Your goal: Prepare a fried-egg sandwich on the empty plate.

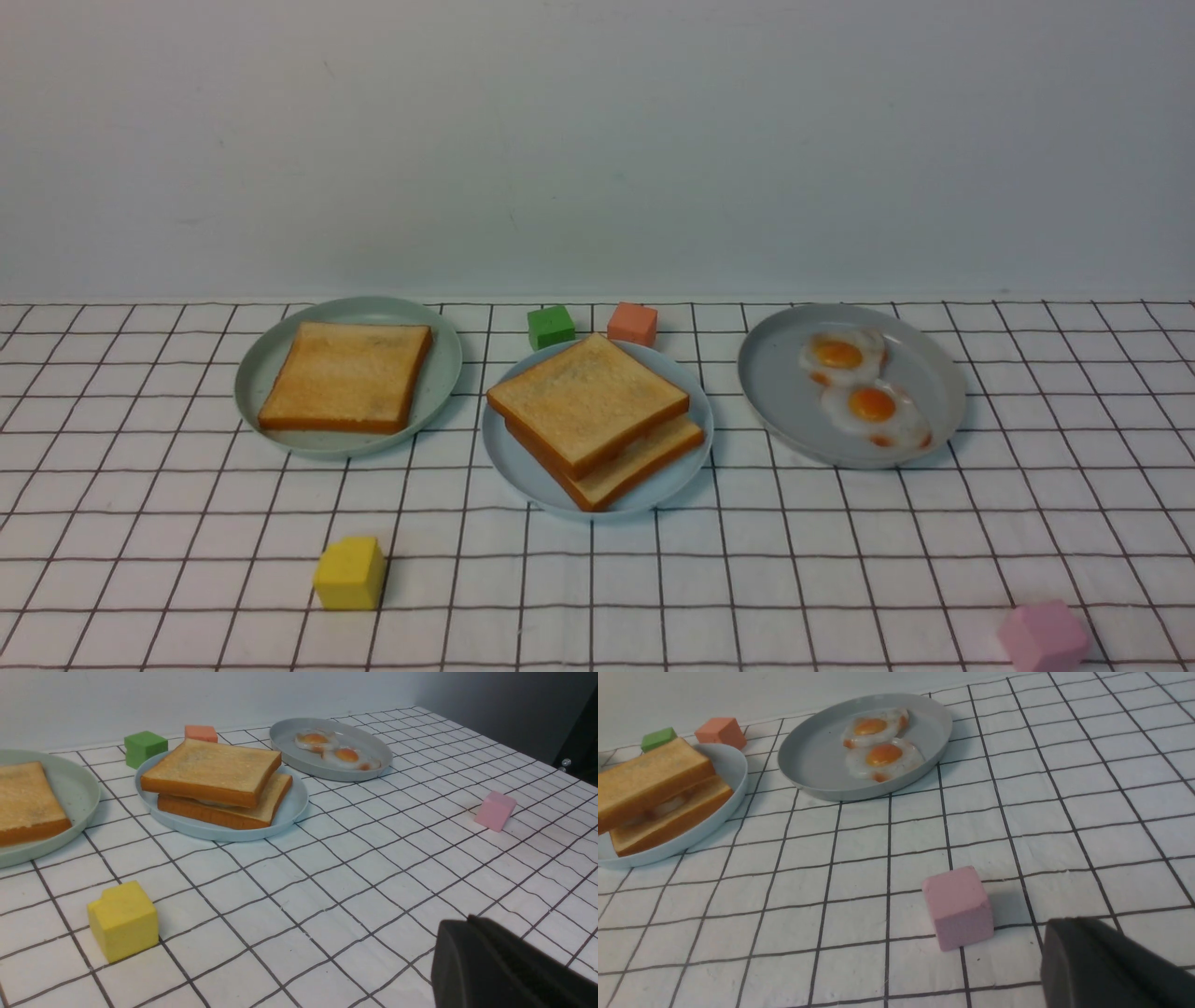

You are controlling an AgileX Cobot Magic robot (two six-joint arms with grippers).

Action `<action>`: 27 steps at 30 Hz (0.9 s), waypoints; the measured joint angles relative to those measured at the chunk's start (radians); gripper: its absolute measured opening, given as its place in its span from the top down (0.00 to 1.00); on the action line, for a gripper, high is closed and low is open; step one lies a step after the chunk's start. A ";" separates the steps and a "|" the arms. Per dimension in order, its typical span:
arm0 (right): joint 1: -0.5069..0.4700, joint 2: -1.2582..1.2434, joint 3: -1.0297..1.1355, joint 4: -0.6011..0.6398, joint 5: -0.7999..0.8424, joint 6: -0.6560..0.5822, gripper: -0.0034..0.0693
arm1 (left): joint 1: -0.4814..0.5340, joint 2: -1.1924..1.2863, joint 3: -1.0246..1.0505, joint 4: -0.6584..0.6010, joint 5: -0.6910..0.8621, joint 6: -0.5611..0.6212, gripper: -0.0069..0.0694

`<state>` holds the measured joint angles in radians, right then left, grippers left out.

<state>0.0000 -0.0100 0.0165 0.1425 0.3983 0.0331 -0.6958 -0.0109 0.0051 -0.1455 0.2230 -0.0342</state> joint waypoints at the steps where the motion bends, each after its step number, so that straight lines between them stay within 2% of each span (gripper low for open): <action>1: 0.000 0.000 0.000 0.004 0.002 0.003 0.96 | 0.000 0.000 0.000 0.000 0.000 0.000 0.92; 27: 0.000 0.000 0.000 0.019 0.006 0.014 0.94 | 0.000 0.000 0.000 0.006 0.000 0.000 0.89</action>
<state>0.0000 -0.0100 0.0164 0.1613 0.4043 0.0473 -0.6958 -0.0109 0.0051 -0.1397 0.2233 -0.0342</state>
